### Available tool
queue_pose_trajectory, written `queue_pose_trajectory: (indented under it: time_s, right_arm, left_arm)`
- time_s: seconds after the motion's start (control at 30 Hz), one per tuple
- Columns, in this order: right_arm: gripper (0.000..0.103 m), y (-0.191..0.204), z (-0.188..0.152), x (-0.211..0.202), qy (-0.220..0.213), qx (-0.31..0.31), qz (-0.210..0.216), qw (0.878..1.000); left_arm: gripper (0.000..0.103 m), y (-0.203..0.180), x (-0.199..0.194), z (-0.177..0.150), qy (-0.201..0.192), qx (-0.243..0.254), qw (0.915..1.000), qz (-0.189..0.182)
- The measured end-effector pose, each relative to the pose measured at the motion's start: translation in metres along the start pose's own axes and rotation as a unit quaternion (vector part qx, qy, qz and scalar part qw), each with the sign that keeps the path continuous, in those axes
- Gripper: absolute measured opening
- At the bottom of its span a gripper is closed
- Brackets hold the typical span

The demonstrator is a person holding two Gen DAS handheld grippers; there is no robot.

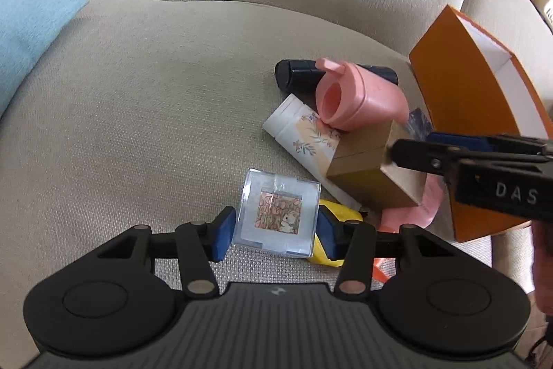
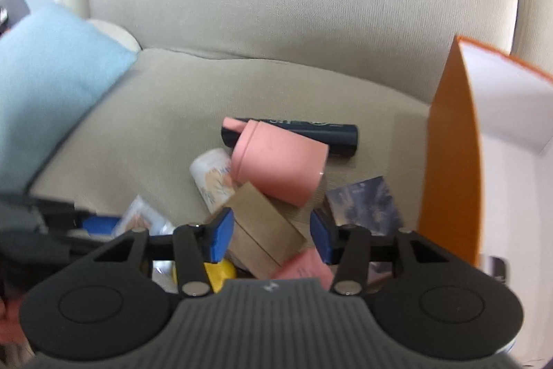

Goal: Organize rigid objects
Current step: 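Grasp the clear picture cube with the left gripper while the right grasps the brown cardboard box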

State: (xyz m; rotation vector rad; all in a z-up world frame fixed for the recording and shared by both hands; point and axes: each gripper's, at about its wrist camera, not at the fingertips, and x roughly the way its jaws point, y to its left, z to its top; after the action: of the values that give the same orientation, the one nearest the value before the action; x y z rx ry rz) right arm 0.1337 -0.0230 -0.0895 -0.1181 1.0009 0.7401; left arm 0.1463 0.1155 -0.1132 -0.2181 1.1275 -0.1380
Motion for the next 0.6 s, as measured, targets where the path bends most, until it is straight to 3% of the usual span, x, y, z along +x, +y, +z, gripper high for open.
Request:
queue_pose_trajectory:
  time_s: [0.1, 0.27, 0.43, 0.6]
  right_arm:
    - [0.051, -0.002, 0.001, 0.002, 0.006, 0.012, 0.023, 1.0]
    - [0.051, 0.015, -0.01, 0.001, 0.024, -0.029, 0.026, 0.999]
    - [0.059, 0.03, -0.019, -0.003, 0.016, -0.076, 0.015, 0.997]
    - [0.061, 0.04, -0.02, 0.004, 0.022, -0.115, -0.011, 0.993]
  left_arm:
    - [0.057, 0.001, -0.003, 0.001, -0.003, -0.005, 1.0, 0.0]
    - [0.057, 0.0, -0.006, 0.003, -0.006, -0.011, 0.9999, -0.002]
    - [0.057, 0.003, -0.01, 0.0, -0.006, -0.019, 0.9998, 0.002]
    - [0.057, 0.005, -0.015, 0.001, -0.011, -0.028, 0.9995, 0.005]
